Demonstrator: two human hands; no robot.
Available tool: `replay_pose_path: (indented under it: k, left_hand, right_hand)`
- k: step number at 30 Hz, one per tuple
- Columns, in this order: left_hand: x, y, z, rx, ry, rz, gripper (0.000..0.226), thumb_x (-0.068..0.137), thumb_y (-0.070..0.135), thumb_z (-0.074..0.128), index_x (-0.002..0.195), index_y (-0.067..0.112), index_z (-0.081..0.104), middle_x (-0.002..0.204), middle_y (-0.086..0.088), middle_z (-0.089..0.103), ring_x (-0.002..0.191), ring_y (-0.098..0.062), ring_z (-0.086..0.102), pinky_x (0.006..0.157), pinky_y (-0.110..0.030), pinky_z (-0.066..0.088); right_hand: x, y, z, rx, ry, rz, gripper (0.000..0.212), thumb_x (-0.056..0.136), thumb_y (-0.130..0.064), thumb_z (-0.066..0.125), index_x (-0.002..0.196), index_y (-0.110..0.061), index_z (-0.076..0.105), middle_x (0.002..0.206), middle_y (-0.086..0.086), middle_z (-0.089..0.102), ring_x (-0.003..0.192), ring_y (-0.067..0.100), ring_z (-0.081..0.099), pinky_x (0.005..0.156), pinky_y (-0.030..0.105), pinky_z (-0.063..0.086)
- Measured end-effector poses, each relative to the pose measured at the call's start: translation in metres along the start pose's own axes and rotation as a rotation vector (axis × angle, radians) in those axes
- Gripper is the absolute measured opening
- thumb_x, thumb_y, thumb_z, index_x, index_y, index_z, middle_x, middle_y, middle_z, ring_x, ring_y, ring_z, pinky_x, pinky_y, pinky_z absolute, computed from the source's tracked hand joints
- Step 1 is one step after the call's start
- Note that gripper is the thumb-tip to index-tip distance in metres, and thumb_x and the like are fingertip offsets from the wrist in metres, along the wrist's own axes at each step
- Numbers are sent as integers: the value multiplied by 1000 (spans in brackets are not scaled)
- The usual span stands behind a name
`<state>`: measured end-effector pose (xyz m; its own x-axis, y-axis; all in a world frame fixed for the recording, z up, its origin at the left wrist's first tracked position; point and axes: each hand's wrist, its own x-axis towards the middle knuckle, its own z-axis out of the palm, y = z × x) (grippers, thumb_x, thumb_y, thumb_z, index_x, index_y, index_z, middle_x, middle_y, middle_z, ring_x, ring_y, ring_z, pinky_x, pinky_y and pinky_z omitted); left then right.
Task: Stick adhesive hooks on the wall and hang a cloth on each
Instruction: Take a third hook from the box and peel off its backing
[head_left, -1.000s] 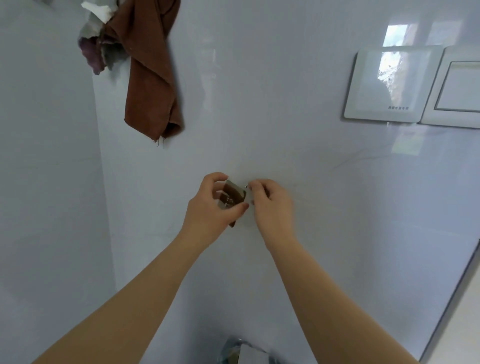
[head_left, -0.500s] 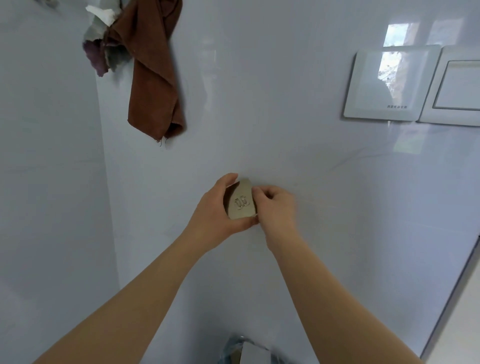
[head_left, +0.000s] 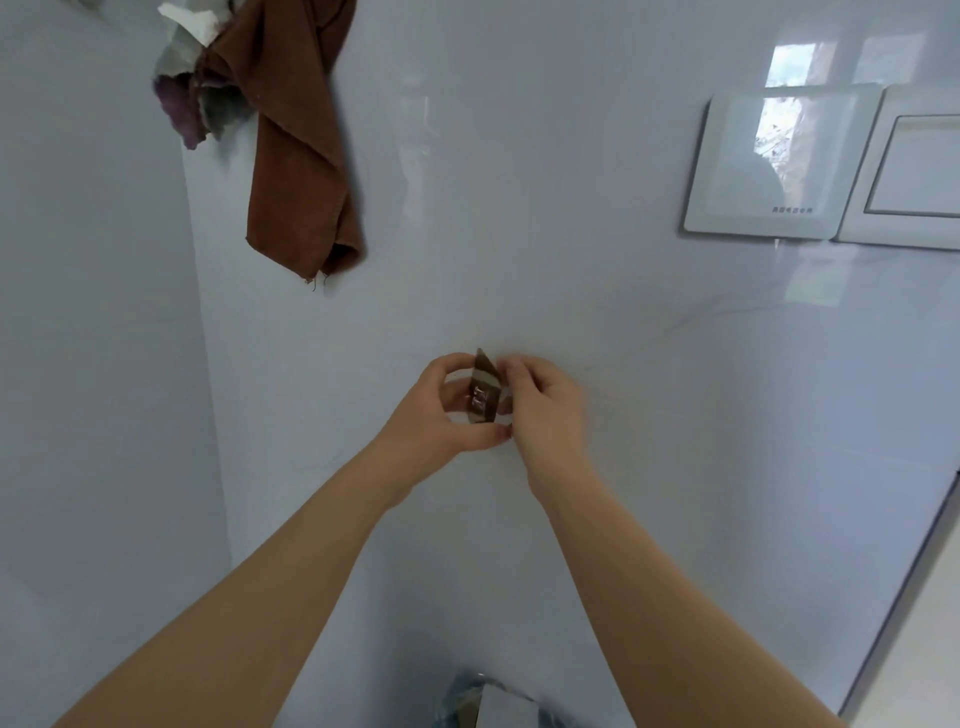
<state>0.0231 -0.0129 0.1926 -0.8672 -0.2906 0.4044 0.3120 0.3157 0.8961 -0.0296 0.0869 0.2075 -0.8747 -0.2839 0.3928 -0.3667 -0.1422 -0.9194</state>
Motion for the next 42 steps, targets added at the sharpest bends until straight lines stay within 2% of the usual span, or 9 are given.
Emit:
replay_pose_path:
  k: [4,9,13,16,20,23,29,35,42]
  left_hand:
    - [-4,3,-3,-88,-164,-10,68,79,-6,65,127,35,40,90,0,68,81,-11,64,74,-20,52]
    - [-8,2,-5,-155,-206,10,63,78,-9,65,120,34,47,109,-2,64,88,-7,68,74,-19,54]
    - [-6,2,-7,-174,-180,9,61,74,-2,71,118,35,48,117,0,60,89,-5,68,76,-21,54]
    - [-5,2,-10,-173,-158,-20,64,68,10,78,116,38,48,117,1,60,89,-8,67,87,-30,53]
    - [-5,2,-13,-224,-208,-50,62,69,24,81,120,35,48,110,1,64,90,-12,68,87,-32,55]
    - [-5,4,-13,-300,-174,-81,54,67,36,65,119,30,50,93,4,70,84,-14,68,83,-31,56]
    - [-4,4,-8,-261,-93,-72,39,78,17,67,115,21,55,84,6,71,75,-9,67,82,-33,58]
    - [-1,0,-13,-328,2,-101,47,79,16,67,123,17,53,96,-2,71,81,-15,70,89,-38,55]
    - [-1,-2,-12,-375,29,-130,40,81,14,66,119,17,53,111,-11,68,90,-25,68,85,-37,55]
  right_hand:
    - [2,0,1,-102,-60,-36,30,97,-6,38,104,-21,63,91,-11,60,75,0,57,73,20,52]
    - [3,-3,-1,-135,-119,-31,29,95,-4,41,85,-23,61,74,-14,60,64,-1,57,58,15,51]
    - [2,-2,-3,-230,-118,-99,25,93,-7,46,90,-19,67,66,-15,58,52,-8,56,46,6,44]
    - [2,0,-3,-397,-90,-206,22,93,-11,48,97,-14,70,63,-19,53,54,-5,52,49,3,39]
    - [4,1,-4,-543,-53,-285,19,93,-14,48,92,-13,67,64,-13,51,57,-2,47,54,3,37]
    - [3,3,-1,-569,-73,-312,18,93,-13,48,90,-10,65,65,-12,50,57,-1,47,52,3,38]
    - [0,4,1,-575,-101,-316,19,93,-11,45,90,-9,63,66,-12,49,58,0,45,53,3,37]
    - [1,9,2,-627,-56,-395,19,93,-9,45,90,-3,63,77,0,57,70,14,48,56,20,31]
    - [3,13,1,-611,-35,-384,20,94,-9,45,88,-4,63,72,-3,53,59,5,43,58,6,35]
